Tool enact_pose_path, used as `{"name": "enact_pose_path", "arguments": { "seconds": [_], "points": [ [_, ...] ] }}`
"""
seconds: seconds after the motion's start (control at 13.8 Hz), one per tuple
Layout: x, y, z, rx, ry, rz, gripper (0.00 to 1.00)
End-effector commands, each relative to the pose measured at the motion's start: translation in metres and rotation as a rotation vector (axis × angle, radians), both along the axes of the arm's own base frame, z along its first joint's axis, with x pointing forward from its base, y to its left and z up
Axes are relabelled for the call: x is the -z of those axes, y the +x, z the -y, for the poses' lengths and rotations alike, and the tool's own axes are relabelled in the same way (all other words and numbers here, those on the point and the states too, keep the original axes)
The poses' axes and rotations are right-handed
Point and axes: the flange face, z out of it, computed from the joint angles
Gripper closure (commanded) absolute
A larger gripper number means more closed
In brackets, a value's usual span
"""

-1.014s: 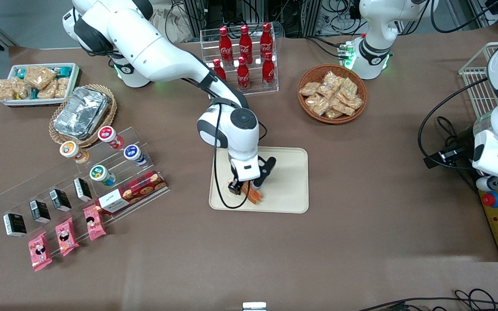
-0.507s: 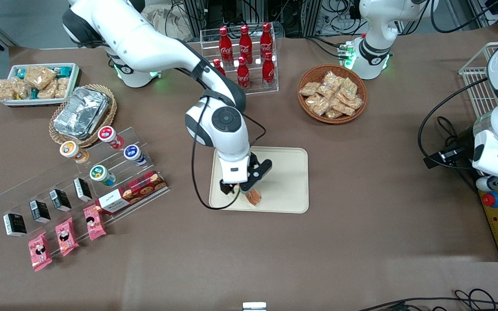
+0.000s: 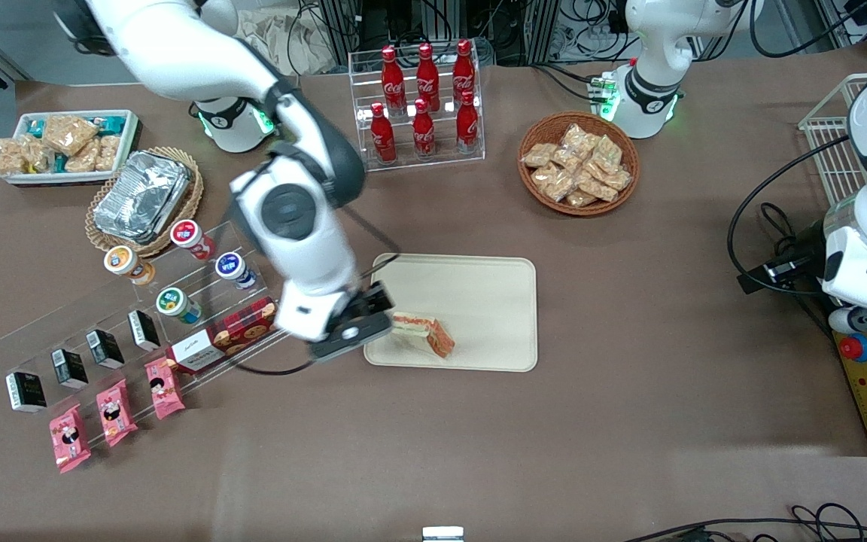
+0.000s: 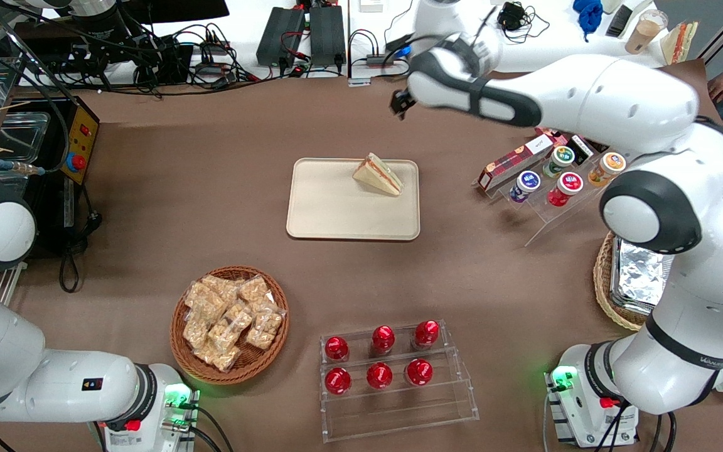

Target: Place sandwich on tray

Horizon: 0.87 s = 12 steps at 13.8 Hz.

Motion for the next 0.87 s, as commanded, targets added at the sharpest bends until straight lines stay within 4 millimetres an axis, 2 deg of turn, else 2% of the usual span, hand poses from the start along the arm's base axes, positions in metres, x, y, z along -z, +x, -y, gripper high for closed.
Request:
{"name": "enact_pose_path", "arguments": {
  "seconds": [0.0, 0.22, 0.36, 0.43, 0.65, 0.8],
  "points": [
    [-0.050, -0.001, 0.061, 0.082, 0.009, -0.043, 0.00],
    [-0.092, 0.009, 0.148, 0.125, 0.092, -0.088, 0.00],
    [-0.115, 0.006, 0.195, 0.056, 0.083, -0.091, 0.00],
    [-0.125, 0.003, 0.224, 0.091, 0.078, -0.100, 0.00],
    [-0.149, -0.007, 0.283, 0.176, 0.061, -0.109, 0.00],
    [-0.151, -0.009, 0.313, 0.225, 0.066, -0.122, 0.00]
  ]
}}
